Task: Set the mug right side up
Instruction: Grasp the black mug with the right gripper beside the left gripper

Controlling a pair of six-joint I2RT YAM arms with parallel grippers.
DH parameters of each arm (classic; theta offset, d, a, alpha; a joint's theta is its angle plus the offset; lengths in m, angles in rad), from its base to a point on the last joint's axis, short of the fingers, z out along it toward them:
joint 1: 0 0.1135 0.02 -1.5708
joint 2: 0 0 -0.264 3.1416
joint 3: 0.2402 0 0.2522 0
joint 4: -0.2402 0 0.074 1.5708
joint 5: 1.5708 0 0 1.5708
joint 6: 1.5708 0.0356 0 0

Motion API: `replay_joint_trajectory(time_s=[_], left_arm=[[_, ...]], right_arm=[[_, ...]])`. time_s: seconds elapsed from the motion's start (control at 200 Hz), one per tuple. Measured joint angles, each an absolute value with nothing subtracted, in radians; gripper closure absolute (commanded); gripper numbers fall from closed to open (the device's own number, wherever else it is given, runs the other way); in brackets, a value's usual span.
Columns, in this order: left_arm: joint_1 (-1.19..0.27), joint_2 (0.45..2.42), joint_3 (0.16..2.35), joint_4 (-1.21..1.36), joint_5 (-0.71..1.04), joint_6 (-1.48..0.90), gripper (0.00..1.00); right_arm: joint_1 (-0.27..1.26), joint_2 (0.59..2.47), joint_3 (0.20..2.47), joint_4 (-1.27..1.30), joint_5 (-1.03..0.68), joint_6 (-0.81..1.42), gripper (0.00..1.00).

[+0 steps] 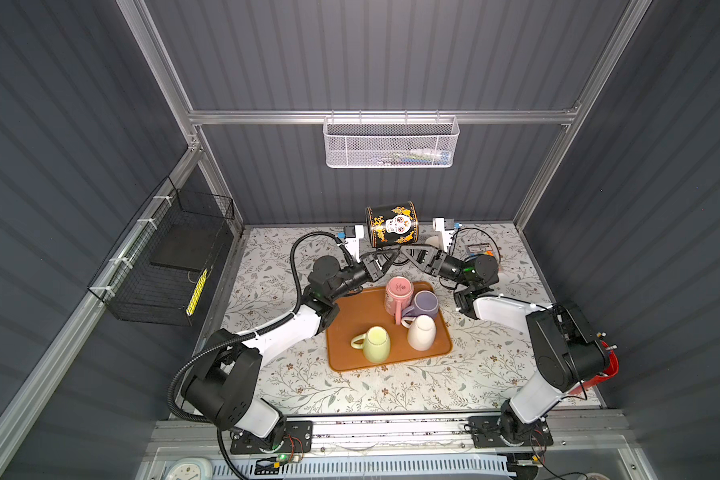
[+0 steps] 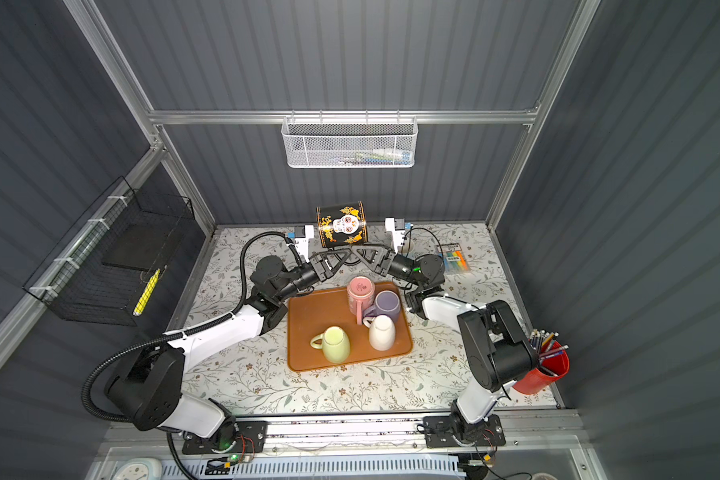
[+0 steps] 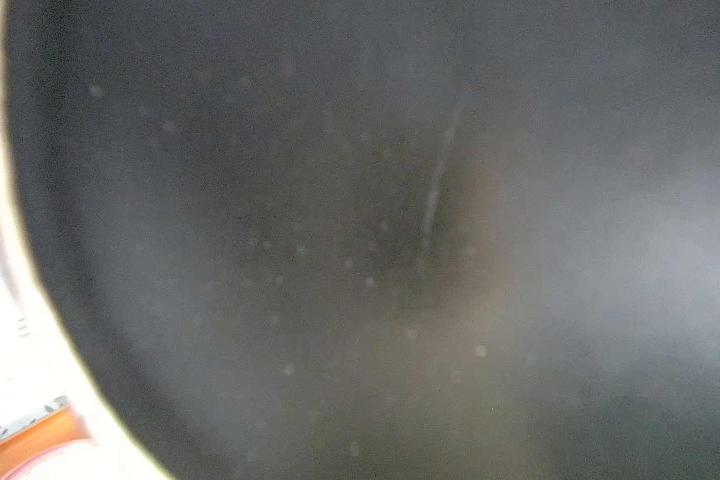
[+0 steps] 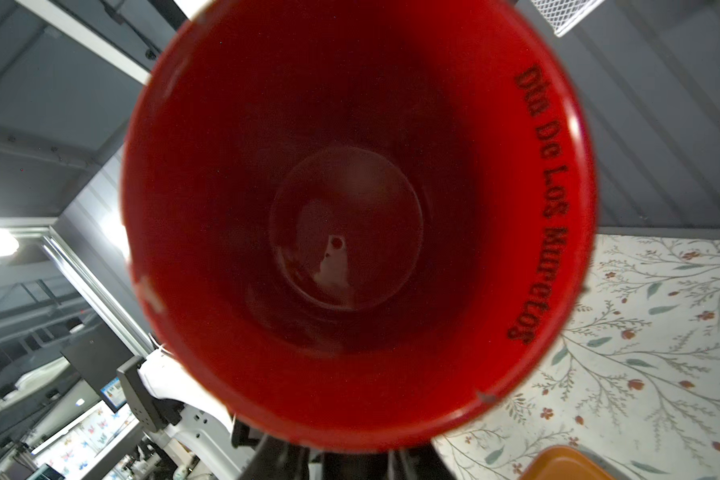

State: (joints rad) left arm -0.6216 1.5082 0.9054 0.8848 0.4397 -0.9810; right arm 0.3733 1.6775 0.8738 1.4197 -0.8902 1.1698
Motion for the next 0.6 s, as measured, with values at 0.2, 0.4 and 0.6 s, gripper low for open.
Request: replay_joint_trajectory(time_s=[0.2, 0.4, 0.6], left_arm=[[-0.619, 1.510, 0.904, 0.899, 0.442, -0.965, 1.00], [-0.619, 1.510, 0.898, 0.911, 0.442, -0.965, 1.00], [-0.619, 1.509, 0.868, 0.950, 0.431, -0.965, 0.75]], right_arm=[[0.374, 1.678, 0.878, 1.409, -0.882, 1.187, 0.90], [0.374, 1.678, 0.878, 1.405, -0.882, 1.187, 1.00], [0.380, 1.678, 0.877, 1.395, -0.886, 1.184, 1.00]])
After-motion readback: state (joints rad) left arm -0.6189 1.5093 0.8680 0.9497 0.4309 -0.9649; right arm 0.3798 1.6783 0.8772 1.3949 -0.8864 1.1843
